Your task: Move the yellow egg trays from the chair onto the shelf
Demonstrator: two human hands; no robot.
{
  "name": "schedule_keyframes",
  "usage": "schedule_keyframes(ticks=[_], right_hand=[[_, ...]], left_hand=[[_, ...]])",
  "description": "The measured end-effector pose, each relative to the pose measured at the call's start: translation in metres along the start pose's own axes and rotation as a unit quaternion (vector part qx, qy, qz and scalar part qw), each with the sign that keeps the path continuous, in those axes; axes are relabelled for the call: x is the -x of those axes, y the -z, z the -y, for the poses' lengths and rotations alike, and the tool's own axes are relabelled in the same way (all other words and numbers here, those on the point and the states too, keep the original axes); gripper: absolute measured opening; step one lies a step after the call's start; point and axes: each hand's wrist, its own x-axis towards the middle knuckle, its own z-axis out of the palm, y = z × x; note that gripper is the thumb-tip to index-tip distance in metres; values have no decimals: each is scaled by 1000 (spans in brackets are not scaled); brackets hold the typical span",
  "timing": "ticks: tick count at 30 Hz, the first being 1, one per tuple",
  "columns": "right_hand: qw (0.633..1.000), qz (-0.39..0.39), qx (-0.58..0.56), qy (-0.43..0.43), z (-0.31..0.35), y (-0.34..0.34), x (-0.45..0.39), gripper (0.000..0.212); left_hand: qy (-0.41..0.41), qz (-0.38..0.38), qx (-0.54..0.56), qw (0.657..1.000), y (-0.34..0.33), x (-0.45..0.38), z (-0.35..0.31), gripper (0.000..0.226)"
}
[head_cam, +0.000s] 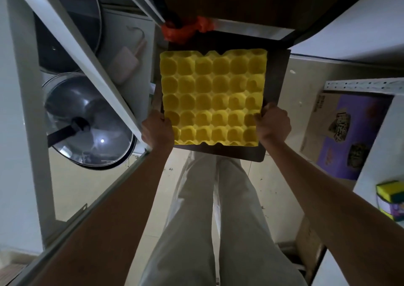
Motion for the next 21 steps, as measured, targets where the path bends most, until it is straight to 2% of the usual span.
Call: schedule_keyframes(ticks=[5, 13, 17, 21], right_hand=[[999, 29, 6, 25, -7, 5, 0, 23], [999, 2, -38, 38, 0, 15, 9, 16], [998, -26, -13, 58, 3, 23, 7, 17], [997, -55, -43, 43, 8, 24, 16, 16]], left_hand=[[-48, -2, 7, 999, 11, -2, -5, 15], [-79, -37, -18, 996, 19, -4, -13, 23], [-110, -32, 26, 993, 12, -3, -7, 24], [-158, -48, 82, 983, 13, 3, -6, 30]])
